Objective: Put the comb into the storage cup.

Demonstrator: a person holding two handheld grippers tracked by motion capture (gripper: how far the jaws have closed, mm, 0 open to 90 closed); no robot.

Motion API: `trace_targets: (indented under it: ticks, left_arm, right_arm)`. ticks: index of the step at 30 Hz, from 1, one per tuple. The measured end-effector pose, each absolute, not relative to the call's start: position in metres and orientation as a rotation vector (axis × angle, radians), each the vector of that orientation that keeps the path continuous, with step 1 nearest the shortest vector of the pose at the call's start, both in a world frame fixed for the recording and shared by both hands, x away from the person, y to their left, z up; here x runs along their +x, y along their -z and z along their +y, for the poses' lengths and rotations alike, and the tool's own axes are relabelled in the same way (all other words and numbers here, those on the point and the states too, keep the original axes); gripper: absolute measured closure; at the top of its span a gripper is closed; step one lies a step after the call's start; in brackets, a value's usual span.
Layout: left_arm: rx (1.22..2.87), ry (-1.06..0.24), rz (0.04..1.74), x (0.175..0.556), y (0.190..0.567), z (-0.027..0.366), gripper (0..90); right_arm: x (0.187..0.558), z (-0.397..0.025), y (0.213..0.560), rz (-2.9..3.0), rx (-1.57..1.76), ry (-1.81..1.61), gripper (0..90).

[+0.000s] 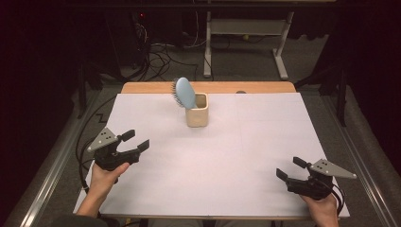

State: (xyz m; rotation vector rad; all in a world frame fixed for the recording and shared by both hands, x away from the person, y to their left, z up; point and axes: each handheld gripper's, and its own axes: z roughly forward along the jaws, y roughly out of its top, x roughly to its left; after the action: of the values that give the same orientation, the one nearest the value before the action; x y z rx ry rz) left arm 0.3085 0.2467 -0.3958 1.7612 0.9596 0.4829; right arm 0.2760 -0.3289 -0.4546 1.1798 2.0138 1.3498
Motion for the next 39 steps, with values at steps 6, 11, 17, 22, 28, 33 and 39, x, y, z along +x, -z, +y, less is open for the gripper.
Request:
trace_targets:
  ticks: [6, 11, 17, 22, 28, 33, 39]
  left_arm:
    - [1.753, -0.492, 0.974, 0.304, 0.400, 0.249, 30.4]
    - [1.752, -0.501, 0.973, 0.300, 0.402, 0.249, 30.4]
    - [1.751, -0.506, 0.976, 0.296, 0.405, 0.248, 30.4]
    - [1.751, -0.513, 0.982, 0.293, 0.409, 0.248, 30.4]
    - [1.742, -0.516, 0.987, 0.289, 0.413, 0.249, 30.4]
    - [1.736, -0.521, 0.993, 0.286, 0.417, 0.248, 30.3]
    - [1.732, -0.527, 1.001, 0.284, 0.421, 0.246, 30.0]
  right_arm:
    - [0.276, -0.329, 0.455, 2.015, 1.179, -1.348, 17.2]
    - [0.276, -0.329, 0.455, 2.015, 1.180, -1.349, 17.2]
    - [0.276, -0.329, 0.455, 2.013, 1.183, -1.350, 17.2]
    - [0.276, -0.329, 0.455, 2.013, 1.184, -1.350, 17.2]
    - [0.276, -0.329, 0.455, 2.014, 1.183, -1.350, 17.2]
    - [0.276, -0.329, 0.455, 2.013, 1.183, -1.351, 17.2]
    - [0.276, -0.329, 0.455, 2.014, 1.183, -1.349, 17.2]
